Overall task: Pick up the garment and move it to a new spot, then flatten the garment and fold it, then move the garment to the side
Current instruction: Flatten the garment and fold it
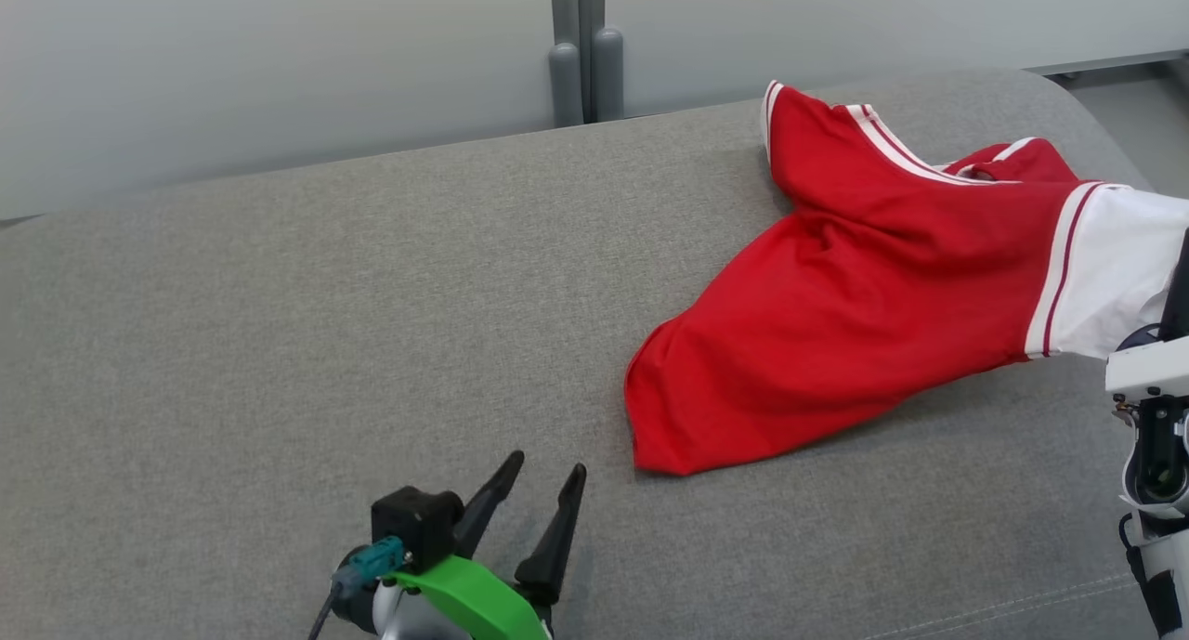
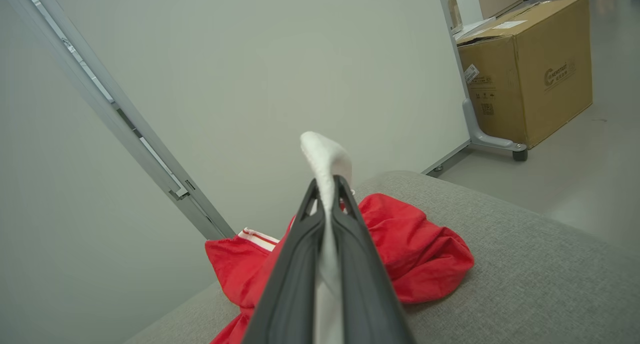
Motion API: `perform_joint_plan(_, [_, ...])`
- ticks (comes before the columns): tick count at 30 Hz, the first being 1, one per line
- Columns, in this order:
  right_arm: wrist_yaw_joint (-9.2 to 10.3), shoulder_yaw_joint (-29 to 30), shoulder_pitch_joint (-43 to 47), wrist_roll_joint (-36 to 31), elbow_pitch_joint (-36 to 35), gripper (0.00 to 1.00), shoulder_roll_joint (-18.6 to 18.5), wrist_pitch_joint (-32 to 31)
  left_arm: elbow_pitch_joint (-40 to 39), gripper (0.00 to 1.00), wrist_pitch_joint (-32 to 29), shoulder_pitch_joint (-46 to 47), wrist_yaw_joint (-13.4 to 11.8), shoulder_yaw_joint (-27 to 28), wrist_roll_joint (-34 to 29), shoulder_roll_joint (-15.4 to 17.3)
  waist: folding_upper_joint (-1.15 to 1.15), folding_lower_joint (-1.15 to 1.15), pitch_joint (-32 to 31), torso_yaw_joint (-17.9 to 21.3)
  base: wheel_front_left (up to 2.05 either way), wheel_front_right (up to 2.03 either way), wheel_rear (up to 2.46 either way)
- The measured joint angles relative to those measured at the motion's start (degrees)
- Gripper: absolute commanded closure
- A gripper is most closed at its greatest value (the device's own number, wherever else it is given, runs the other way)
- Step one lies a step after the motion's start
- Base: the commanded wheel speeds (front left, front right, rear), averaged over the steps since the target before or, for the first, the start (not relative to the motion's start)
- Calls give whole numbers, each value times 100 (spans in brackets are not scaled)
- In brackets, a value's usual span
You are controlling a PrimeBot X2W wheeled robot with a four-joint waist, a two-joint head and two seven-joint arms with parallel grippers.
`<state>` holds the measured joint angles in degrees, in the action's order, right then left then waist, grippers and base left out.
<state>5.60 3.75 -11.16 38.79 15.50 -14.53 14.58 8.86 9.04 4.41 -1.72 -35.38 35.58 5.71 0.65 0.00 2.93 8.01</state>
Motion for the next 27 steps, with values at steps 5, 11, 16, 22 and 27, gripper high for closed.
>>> perform_joint_plan(5, [-71, 56, 193, -51, -55, 100, 70, 0, 232, 0, -253, 1, 180, -321, 51, -34, 0, 0, 19, 145, 0, 0, 0])
perform_joint_plan(11, [-225, 158, 380, -111, -98, 100, 192, 0, 584, 0, -421, 192, 404, -757, -238, -59, 0, 0, 94, 292, 0, 0, 0])
perform_joint_plan(16, [-361, 109, 389, -152, -99, 100, 436, 0, 1085, 0, -336, 794, 367, -851, -912, -4, 0, 0, 174, 404, 0, 0, 0])
perform_joint_plan(22, [-519, 82, 390, -234, -107, 100, 615, 0, 1580, 0, -201, 1358, 353, -1241, -1781, 241, 0, 0, 292, 572, 0, 0, 0])
perform_joint_plan(27, [-661, 94, 367, -366, -122, 100, 761, 0, 2013, 0, -63, 1506, 353, -1362, -1969, 147, 0, 0, 432, 752, 0, 0, 0])
